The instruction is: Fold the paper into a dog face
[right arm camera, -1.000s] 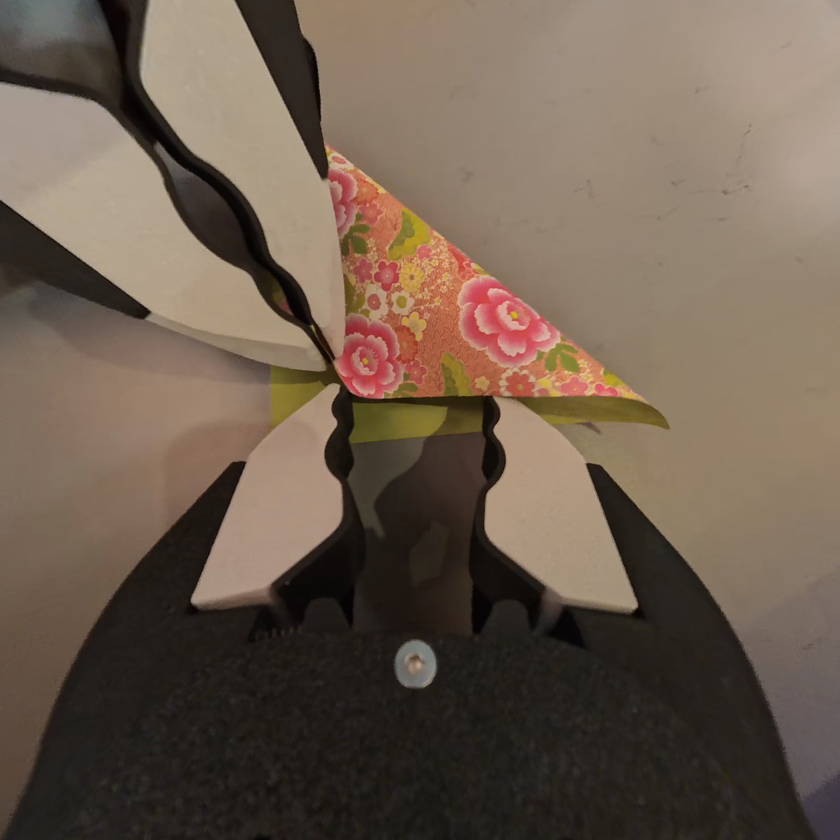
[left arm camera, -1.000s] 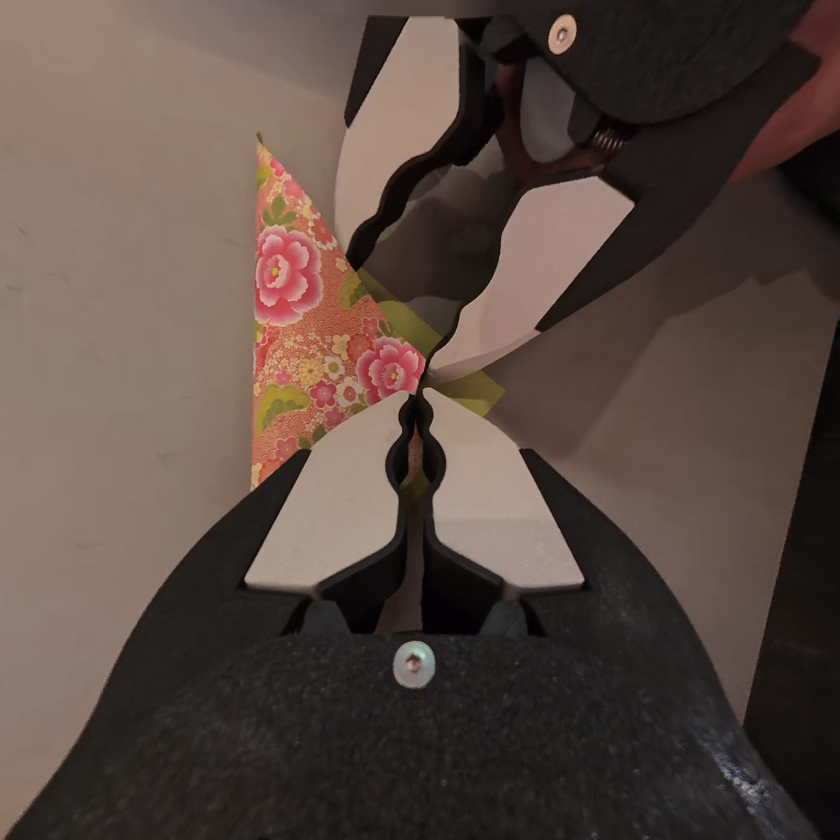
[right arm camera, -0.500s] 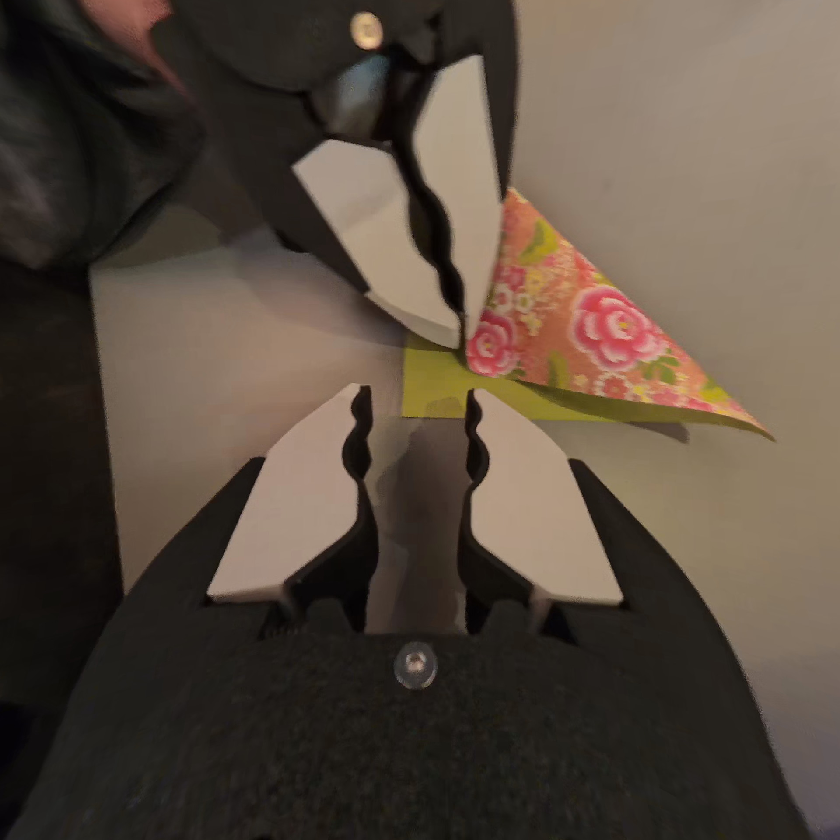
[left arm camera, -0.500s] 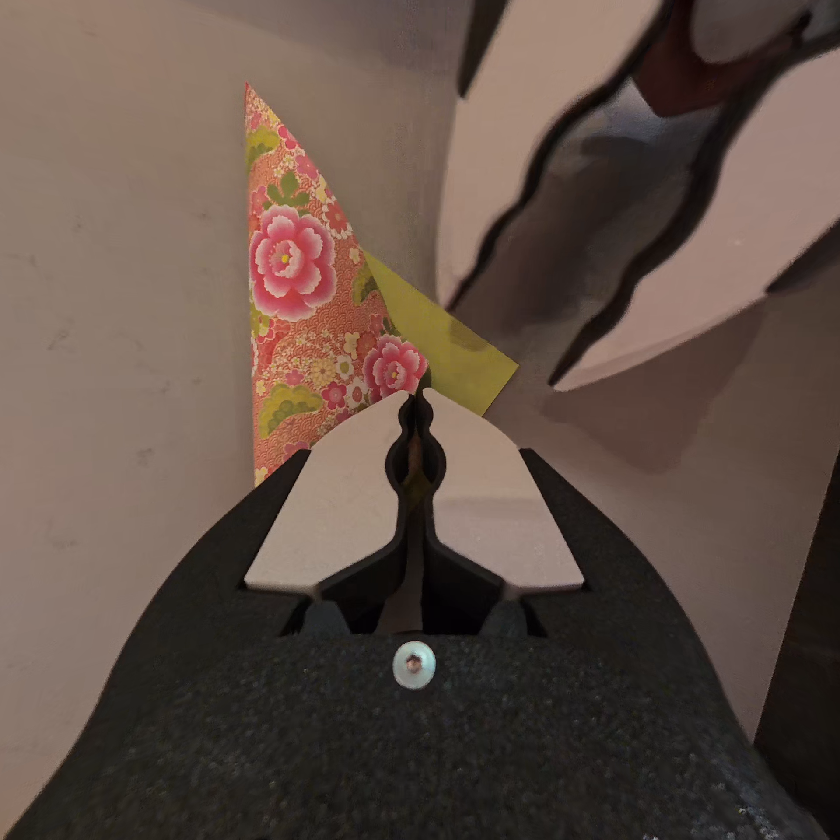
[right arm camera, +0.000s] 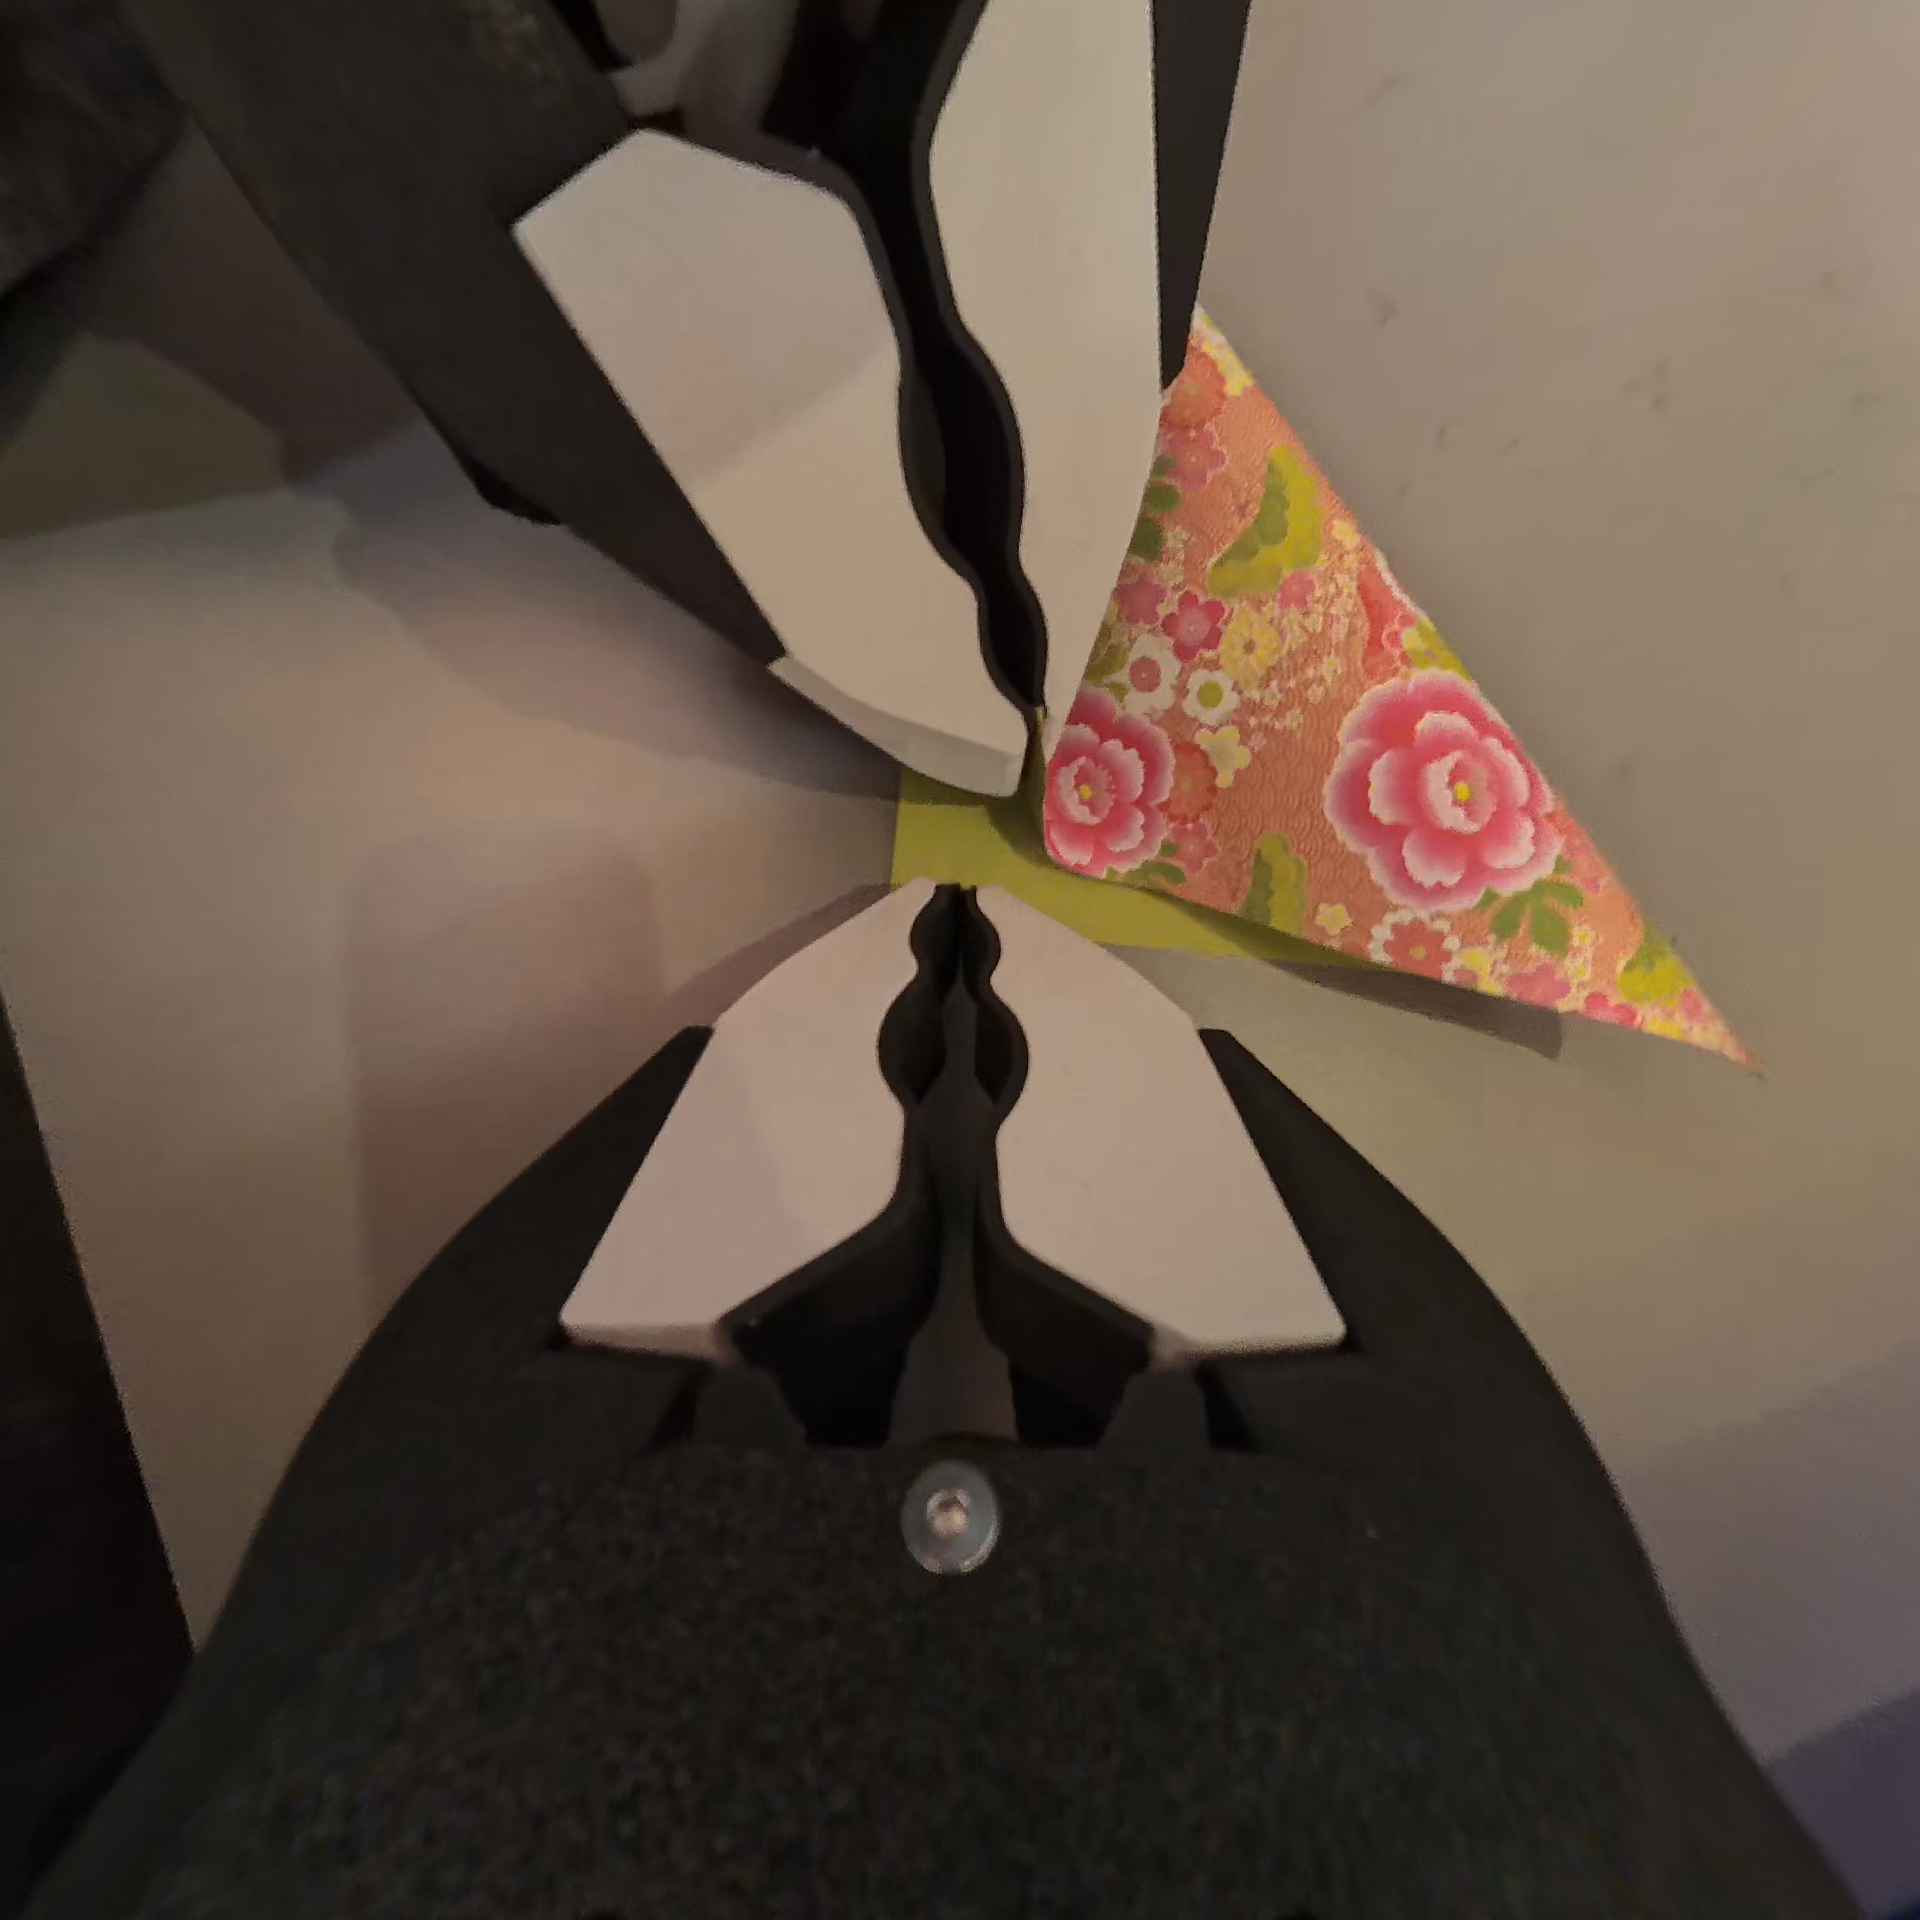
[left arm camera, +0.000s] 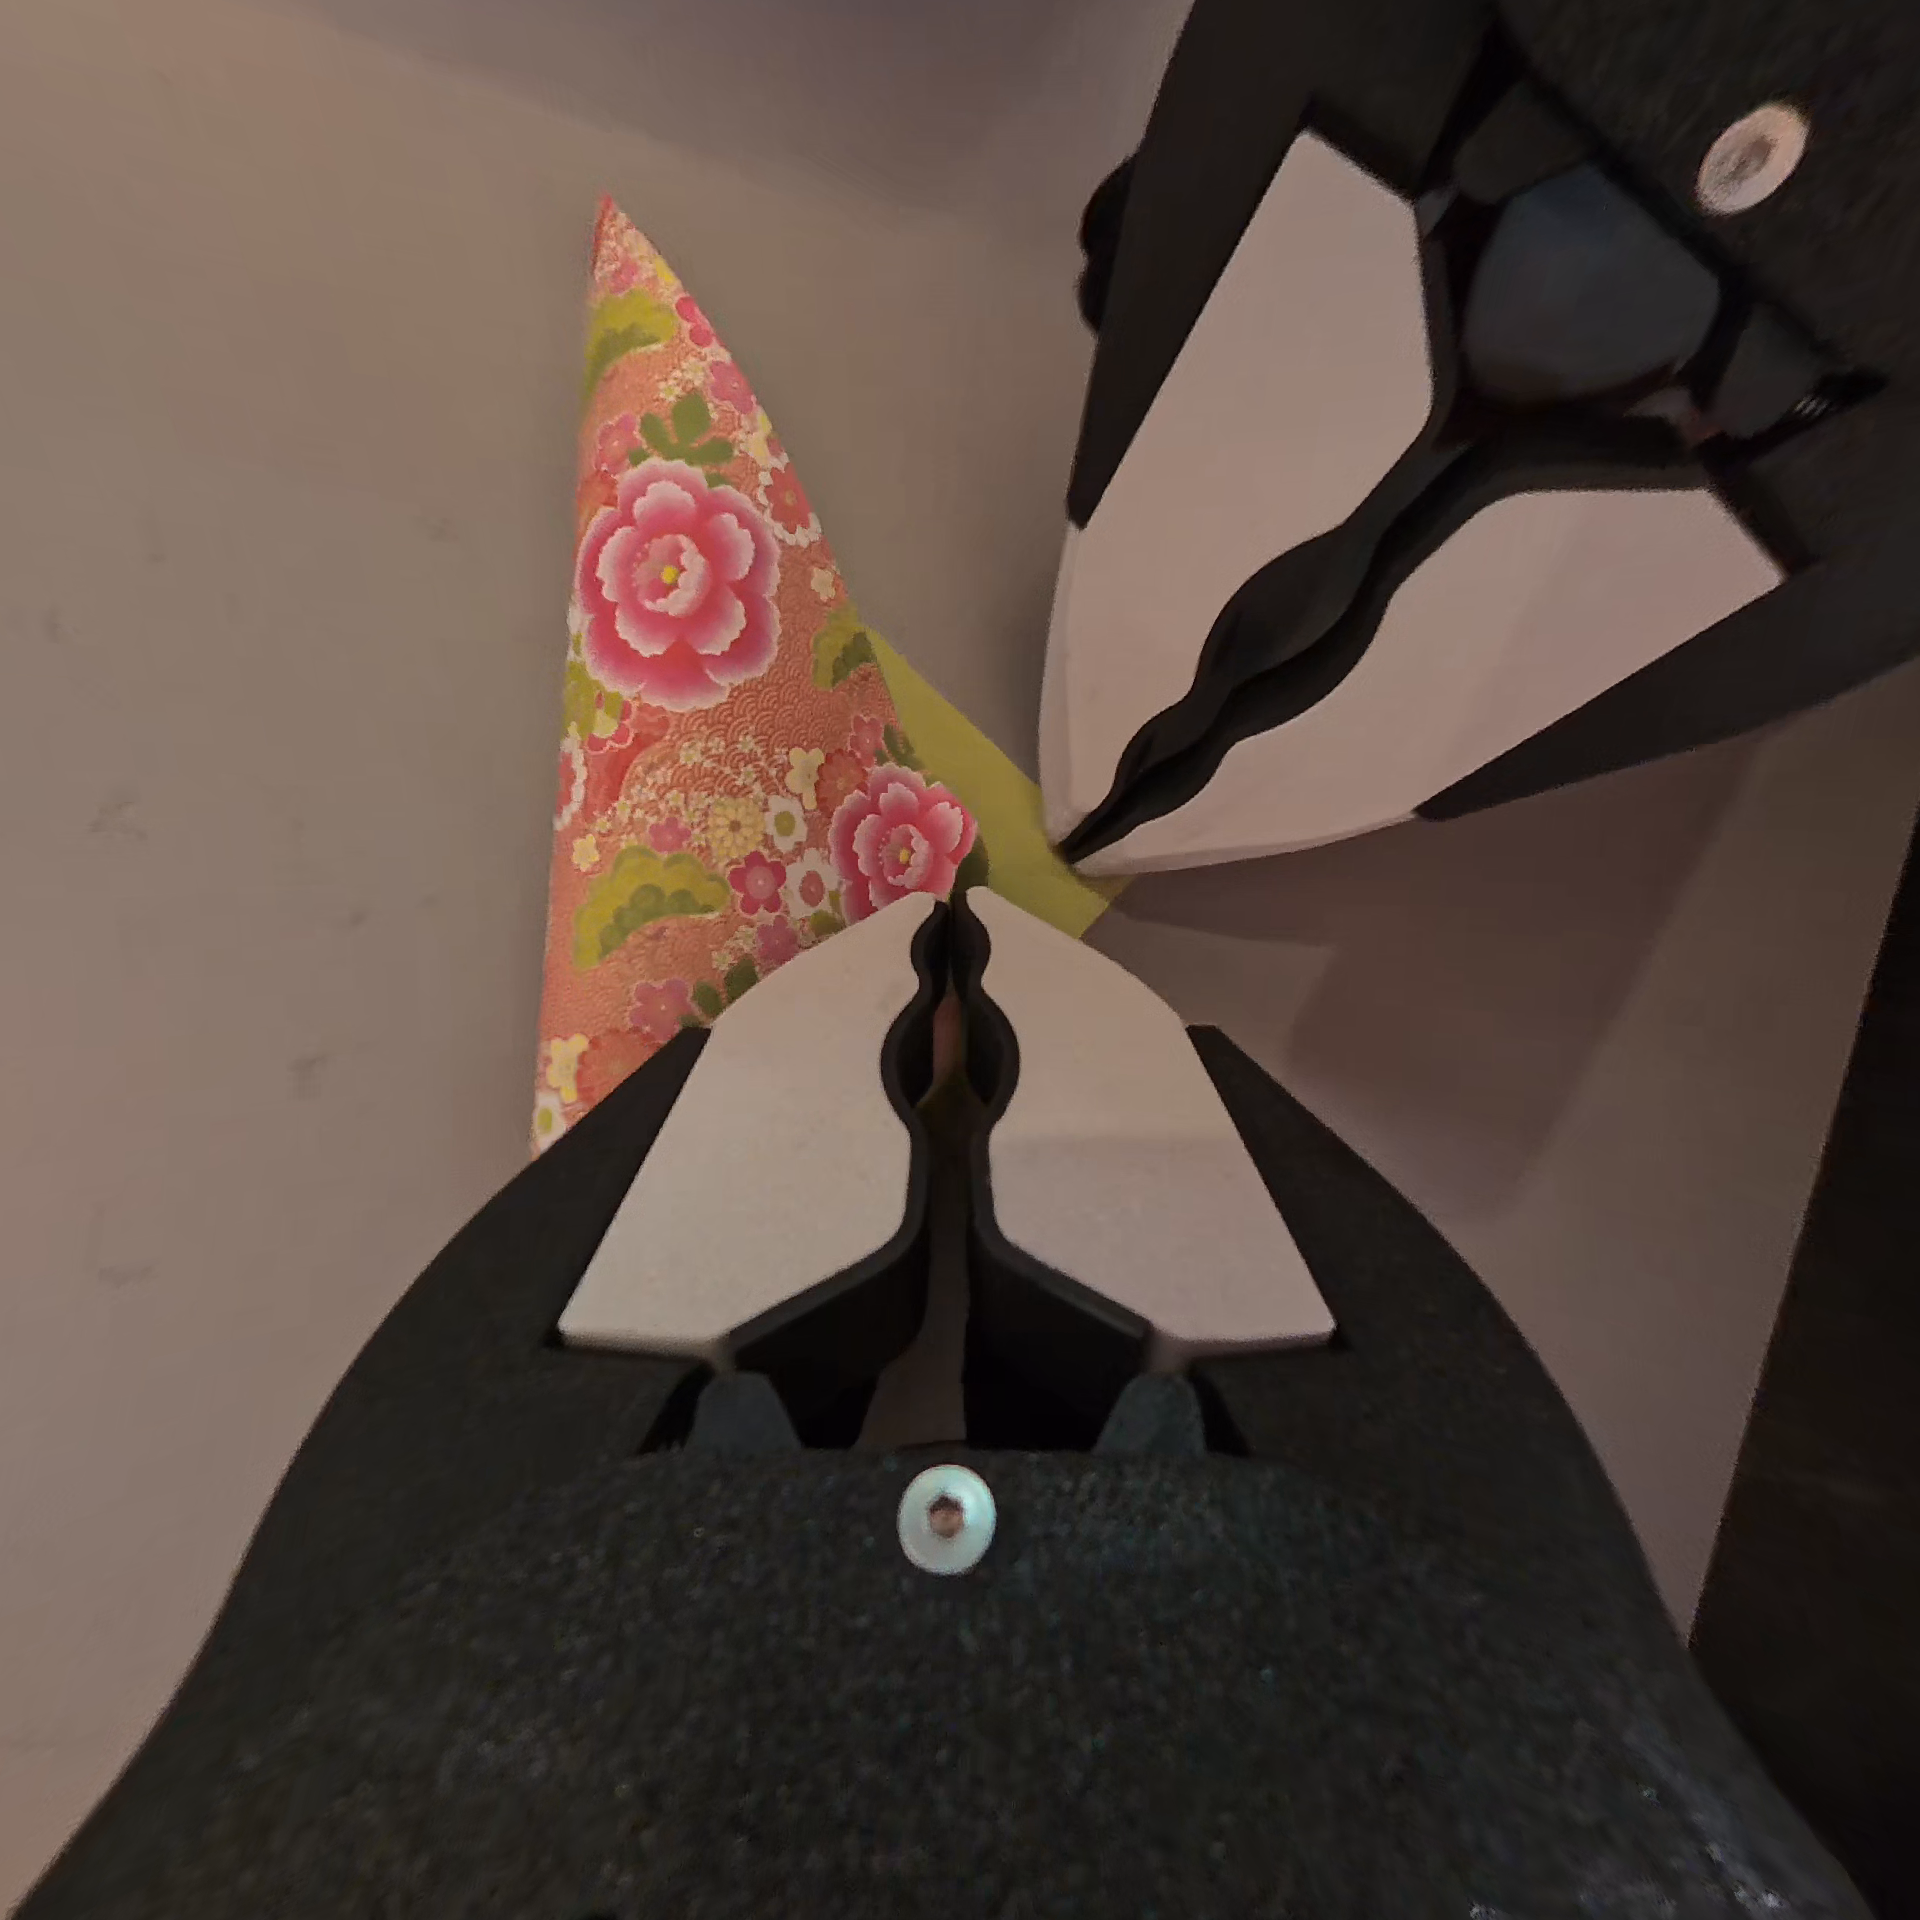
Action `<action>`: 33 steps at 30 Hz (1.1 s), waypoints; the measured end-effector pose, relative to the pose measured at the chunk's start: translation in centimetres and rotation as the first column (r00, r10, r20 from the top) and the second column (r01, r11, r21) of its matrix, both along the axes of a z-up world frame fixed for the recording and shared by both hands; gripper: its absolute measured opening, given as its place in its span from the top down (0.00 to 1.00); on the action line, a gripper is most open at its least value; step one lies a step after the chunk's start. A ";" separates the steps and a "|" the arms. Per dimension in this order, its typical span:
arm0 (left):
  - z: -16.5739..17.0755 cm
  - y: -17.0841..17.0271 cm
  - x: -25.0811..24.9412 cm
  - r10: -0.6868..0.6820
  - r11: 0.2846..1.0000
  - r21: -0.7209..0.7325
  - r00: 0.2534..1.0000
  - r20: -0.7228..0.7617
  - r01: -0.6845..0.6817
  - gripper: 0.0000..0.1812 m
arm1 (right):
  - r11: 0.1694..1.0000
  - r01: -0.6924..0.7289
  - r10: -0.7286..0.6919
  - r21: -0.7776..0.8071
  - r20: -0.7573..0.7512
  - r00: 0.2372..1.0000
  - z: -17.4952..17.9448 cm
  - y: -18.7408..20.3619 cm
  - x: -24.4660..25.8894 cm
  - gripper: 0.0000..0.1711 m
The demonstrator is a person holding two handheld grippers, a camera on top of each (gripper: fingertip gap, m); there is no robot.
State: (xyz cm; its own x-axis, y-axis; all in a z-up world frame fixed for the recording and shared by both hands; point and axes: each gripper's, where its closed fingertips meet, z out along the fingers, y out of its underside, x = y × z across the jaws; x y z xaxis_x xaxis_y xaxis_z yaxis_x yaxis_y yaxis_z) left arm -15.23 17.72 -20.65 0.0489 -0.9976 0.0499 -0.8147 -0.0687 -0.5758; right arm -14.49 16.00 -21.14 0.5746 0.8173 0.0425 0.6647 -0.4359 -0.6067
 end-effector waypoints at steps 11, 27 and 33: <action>-0.4 -1.1 0.1 -0.003 1.000 -0.015 1.000 -0.001 0.003 1.00 | 0.998 0.063 -0.065 -0.026 -0.071 0.995 0.1 0.2 -0.4 1.00; -0.2 -0.7 -0.2 0.006 1.000 -0.005 1.000 -0.006 -0.006 1.00 | 0.981 0.166 -0.161 0.095 -0.060 0.985 2.7 3.4 4.9 0.93; 0.3 -0.2 -0.3 0.014 1.000 0.008 1.000 0.000 -0.014 1.00 | 0.956 0.214 -0.219 0.199 0.001 0.976 3.2 5.6 6.7 0.84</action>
State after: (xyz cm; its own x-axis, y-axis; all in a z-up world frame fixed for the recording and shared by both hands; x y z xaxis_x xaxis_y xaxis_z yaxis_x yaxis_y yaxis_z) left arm -15.53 17.51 -20.34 0.0625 -0.9972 0.0418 -0.8140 -0.0751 -0.5760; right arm -7.78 21.63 -17.90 0.7340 0.6476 0.2043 0.5819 -0.4447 -0.6809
